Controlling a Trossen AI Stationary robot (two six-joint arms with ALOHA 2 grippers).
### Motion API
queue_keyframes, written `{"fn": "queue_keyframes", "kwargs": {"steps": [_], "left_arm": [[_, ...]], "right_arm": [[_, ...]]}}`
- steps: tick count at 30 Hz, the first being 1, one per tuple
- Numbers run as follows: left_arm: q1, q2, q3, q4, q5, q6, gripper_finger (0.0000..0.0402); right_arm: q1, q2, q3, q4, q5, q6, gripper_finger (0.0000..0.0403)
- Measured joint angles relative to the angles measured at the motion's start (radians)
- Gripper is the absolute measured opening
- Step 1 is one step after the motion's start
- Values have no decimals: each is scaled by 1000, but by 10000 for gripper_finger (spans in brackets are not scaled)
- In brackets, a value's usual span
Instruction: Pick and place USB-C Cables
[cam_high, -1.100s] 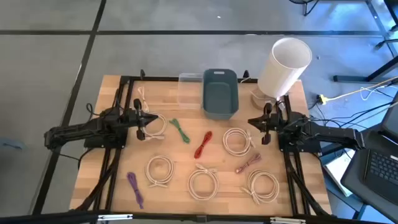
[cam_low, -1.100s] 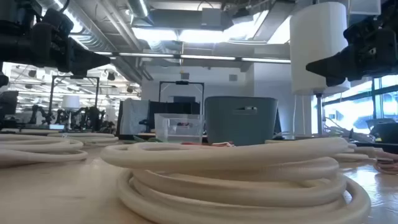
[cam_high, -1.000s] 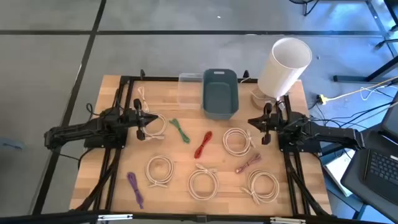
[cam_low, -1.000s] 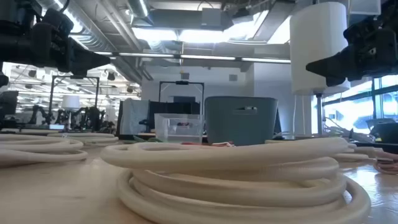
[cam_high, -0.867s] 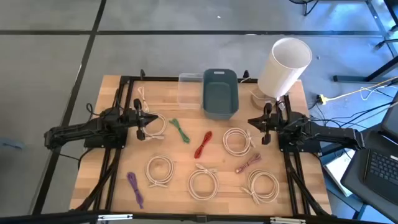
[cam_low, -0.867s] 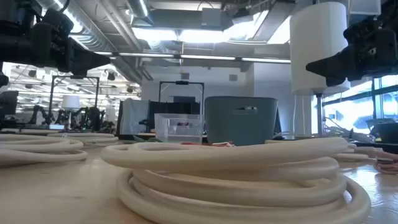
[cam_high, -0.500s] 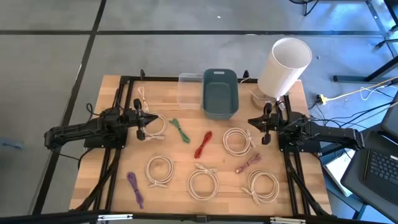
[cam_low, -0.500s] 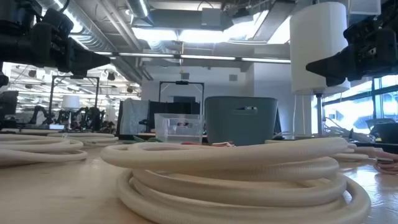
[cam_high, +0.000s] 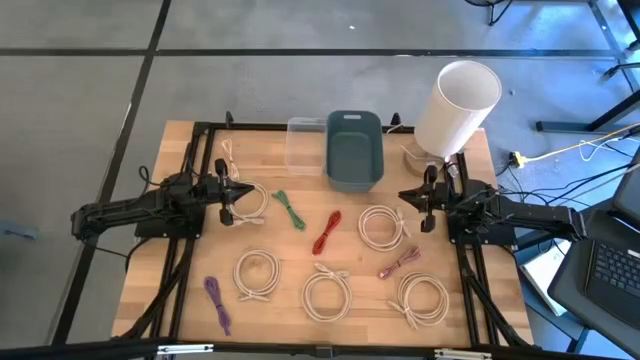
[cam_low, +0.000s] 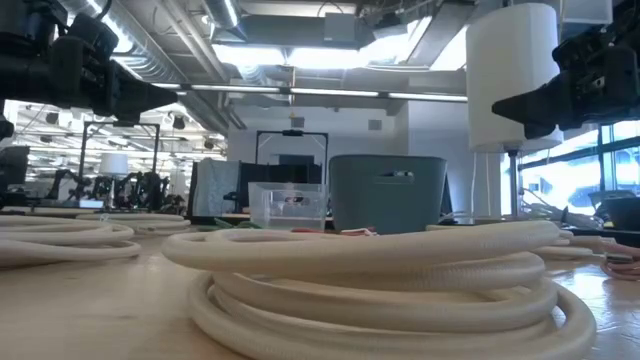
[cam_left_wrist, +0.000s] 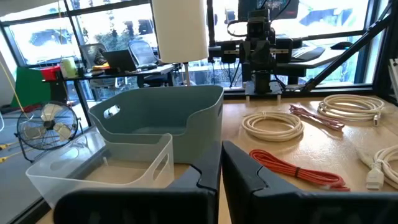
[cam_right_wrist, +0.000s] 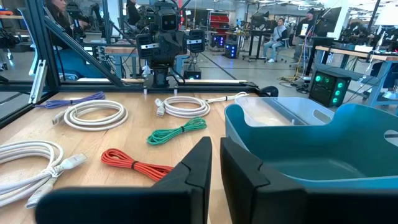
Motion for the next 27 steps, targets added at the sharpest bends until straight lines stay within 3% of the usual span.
{"fn": "queue_keyframes", "kwargs": {"steps": [27], "left_arm": [[0, 0, 0, 19, 0, 34, 7]], "right_arm": [[0, 0, 0, 0, 0, 0, 37]]}}
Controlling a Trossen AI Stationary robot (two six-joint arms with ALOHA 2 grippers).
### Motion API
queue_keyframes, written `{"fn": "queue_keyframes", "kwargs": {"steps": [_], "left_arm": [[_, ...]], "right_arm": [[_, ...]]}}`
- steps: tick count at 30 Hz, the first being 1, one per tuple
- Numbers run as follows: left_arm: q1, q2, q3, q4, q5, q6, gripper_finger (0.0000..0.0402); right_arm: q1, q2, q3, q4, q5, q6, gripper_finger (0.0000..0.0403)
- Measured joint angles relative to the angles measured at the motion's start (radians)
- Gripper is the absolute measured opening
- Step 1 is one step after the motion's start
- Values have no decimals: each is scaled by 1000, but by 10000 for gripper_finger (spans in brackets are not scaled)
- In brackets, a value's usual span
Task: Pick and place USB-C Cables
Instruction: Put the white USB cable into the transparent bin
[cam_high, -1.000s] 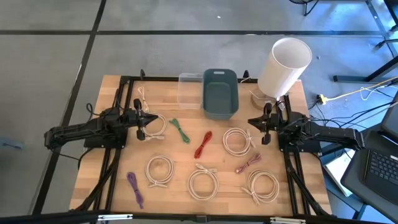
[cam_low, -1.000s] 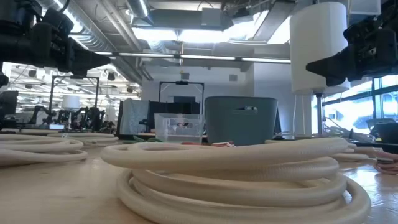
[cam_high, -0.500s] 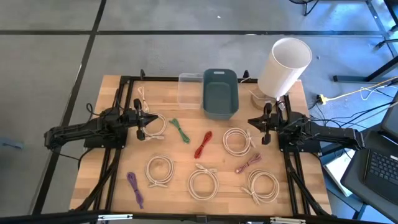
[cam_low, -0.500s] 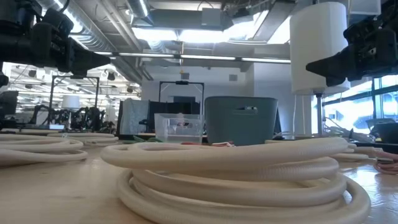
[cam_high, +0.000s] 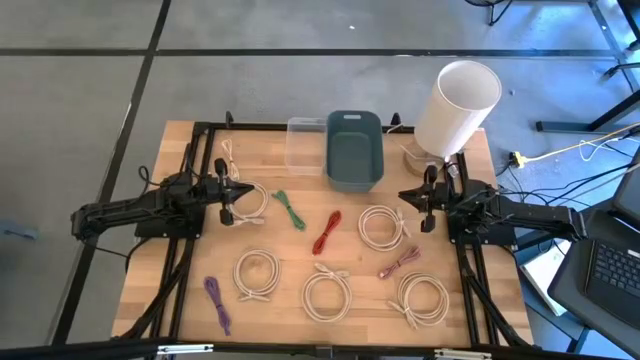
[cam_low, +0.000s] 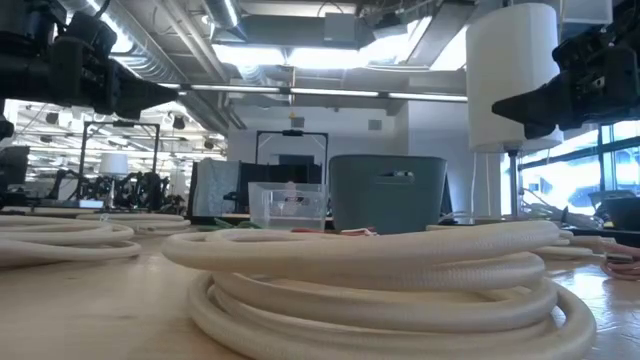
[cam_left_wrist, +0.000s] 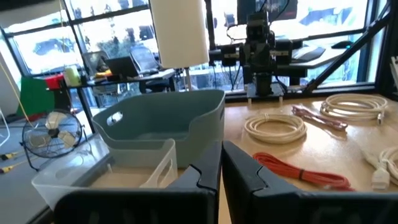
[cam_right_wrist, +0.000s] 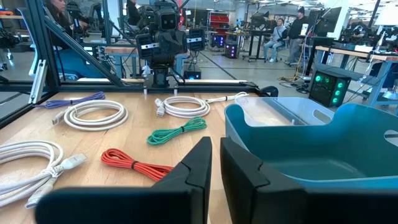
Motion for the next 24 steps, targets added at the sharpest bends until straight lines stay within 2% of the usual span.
{"fn": "queue_keyframes", "kwargs": {"steps": [6, 12, 21, 24], "left_arm": [[0, 0, 0, 61, 0, 22, 5], [-1, 0, 0, 71, 1, -107, 7], [1, 4, 0, 33, -218, 47, 2], [1, 4, 0, 26, -259, 52, 4]], "right_arm": [[0, 0, 0, 0, 0, 0, 37], [0, 0, 0, 0, 0, -11, 37], [0, 0, 0, 3, 0, -166, 37], [0, 0, 0, 45, 1, -185, 37]]}}
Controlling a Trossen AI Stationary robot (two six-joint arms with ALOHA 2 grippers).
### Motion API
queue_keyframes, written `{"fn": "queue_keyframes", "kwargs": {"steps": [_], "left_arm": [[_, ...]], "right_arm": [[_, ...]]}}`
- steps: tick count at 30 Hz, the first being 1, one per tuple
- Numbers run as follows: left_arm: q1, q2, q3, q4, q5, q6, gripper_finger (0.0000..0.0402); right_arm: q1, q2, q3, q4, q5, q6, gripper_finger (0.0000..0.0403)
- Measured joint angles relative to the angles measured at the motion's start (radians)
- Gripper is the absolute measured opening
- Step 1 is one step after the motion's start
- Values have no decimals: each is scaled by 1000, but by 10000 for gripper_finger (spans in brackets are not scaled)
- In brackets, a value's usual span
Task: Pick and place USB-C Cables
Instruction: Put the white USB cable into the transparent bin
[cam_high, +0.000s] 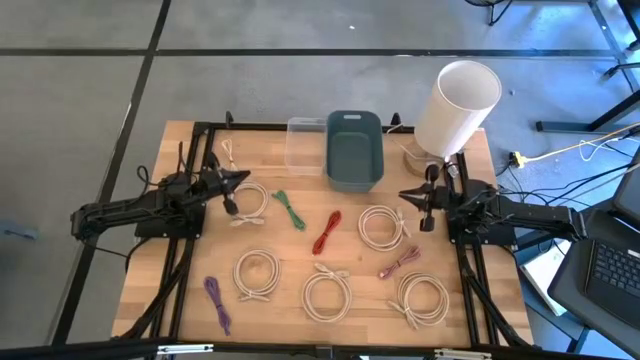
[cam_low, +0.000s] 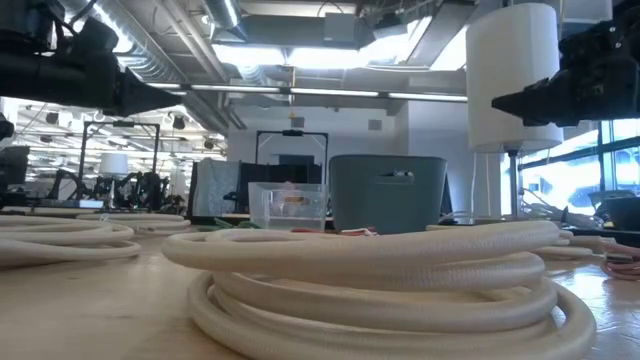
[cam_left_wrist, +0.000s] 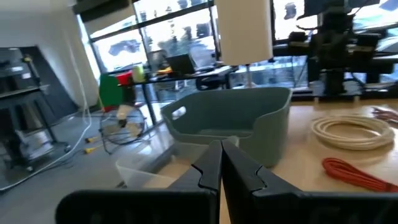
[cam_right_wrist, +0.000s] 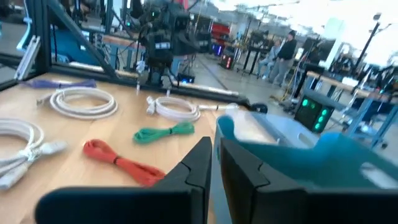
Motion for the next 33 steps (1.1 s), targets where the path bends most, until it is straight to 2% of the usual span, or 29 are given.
{"fn": "queue_keyframes", "kwargs": {"steps": [3, 6, 10, 14, 20, 27, 30, 33], "left_arm": [[0, 0, 0, 5, -2, -5, 6], [0, 0, 0, 30, -2, -7, 4], [0, 0, 0, 92, -2, -36, 1], [0, 0, 0, 151, -2, -72, 2], [-1, 0, 0, 201, 31, -195, 8], [-1, 0, 11, 163, 222, -333, 6], [-1, 15, 56, 75, 261, -393, 10], [-1, 74, 98, -5, 281, -459, 16]], "right_arm": [[-2, 0, 0, 126, 15, -20, 37], [-2, 0, 0, 255, -13, -24, 37], [-2, 0, 0, 329, -27, -3, 37], [-2, 0, 0, 362, -27, 162, 37], [-2, 26, 0, 313, -43, 415, 37], [-1, 118, 0, 332, -197, 654, 37], [20, 167, 7, 392, -260, 684, 37], [60, 229, 71, 409, -320, 655, 37]]}}
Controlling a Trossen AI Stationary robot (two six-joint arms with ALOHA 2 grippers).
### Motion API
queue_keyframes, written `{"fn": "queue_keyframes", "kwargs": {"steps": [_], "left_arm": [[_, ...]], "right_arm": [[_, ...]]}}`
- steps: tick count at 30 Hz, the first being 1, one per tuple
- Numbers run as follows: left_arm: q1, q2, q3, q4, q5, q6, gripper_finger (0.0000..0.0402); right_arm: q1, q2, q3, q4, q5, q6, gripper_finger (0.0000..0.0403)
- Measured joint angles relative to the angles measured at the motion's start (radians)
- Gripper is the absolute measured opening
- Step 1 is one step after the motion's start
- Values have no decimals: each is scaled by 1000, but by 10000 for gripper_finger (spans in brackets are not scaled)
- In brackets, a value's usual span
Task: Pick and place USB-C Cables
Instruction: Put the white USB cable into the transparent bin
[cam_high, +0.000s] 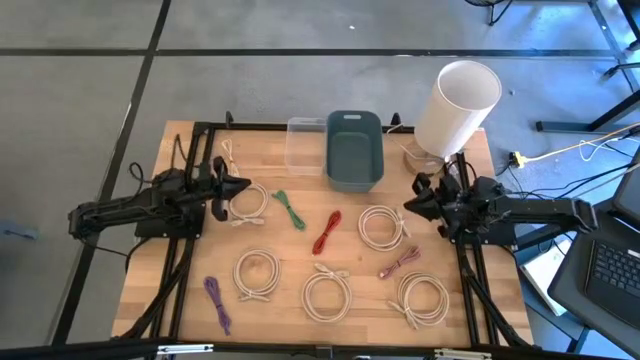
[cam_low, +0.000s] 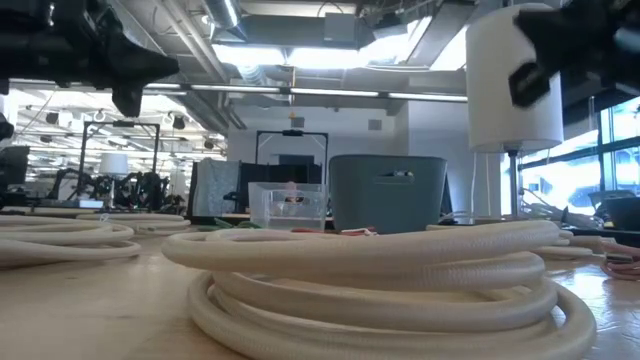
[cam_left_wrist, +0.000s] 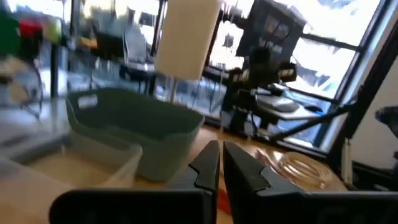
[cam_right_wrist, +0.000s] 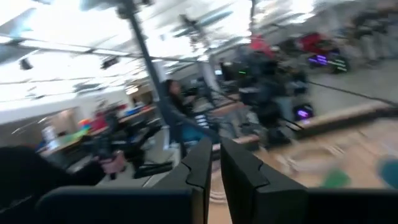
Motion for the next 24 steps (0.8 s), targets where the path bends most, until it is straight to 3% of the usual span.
{"fn": "queue_keyframes", "kwargs": {"steps": [6, 12, 17, 24], "left_arm": [[-58, 212, 107, 70, 102, -101, 27], [-221, 510, 373, 45, 135, -35, 29], [-351, 719, 630, -282, 112, 48, 27], [-439, 876, 753, -747, -157, -86, 15]], "right_arm": [[101, 184, 214, -69, -139, -46, 37], [195, 408, 509, -512, -171, -49, 37], [240, 560, 691, -951, -72, -42, 37], [299, 626, 733, -1255, 134, 84, 37]]}}
